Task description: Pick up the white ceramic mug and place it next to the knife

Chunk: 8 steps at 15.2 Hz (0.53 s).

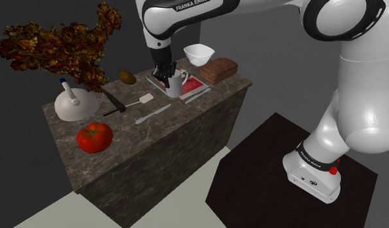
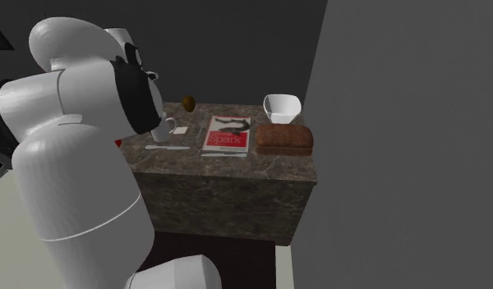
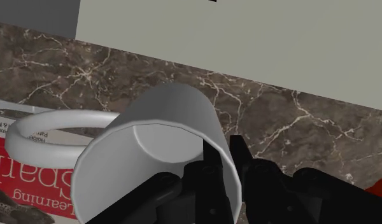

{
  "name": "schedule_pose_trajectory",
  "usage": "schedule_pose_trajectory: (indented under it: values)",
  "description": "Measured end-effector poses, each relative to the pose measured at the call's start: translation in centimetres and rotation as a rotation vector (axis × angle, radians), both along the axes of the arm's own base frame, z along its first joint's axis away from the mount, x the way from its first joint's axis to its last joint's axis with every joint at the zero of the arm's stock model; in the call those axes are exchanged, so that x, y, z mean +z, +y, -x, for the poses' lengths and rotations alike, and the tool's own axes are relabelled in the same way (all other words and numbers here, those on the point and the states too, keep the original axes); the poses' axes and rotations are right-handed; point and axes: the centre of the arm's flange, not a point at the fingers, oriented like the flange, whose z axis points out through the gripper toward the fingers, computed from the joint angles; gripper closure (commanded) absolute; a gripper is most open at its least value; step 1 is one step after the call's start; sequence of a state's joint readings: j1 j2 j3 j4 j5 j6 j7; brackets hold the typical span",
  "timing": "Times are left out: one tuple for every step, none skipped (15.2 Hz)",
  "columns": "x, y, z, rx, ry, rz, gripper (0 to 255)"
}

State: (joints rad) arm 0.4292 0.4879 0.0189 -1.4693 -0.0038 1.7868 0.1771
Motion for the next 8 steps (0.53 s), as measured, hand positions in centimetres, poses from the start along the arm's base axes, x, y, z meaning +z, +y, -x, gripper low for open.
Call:
schedule_pose_trajectory:
  values:
    - [0.0, 1.3, 0.0, 0.000, 0.000, 0.000, 255]
    - [0.1, 2.6, 0.0, 0.000, 0.001, 0.000, 255]
    - [0.1, 3.9, 0.1, 0.000, 0.000, 0.000, 255]
    - [0.0, 5.3, 0.3, 0.000, 0.001, 0.000, 255]
    - [0.1, 6.9, 0.3, 0.000, 0.000, 0.000, 255]
    - [-0.3, 7.6, 0.4, 0.001, 0.001, 0.000, 255]
    - [-0.7, 7.7, 0.4, 0.000, 0.001, 0.000, 255]
    - [-1.1, 7.9, 0.3, 0.000, 0.001, 0.000, 255]
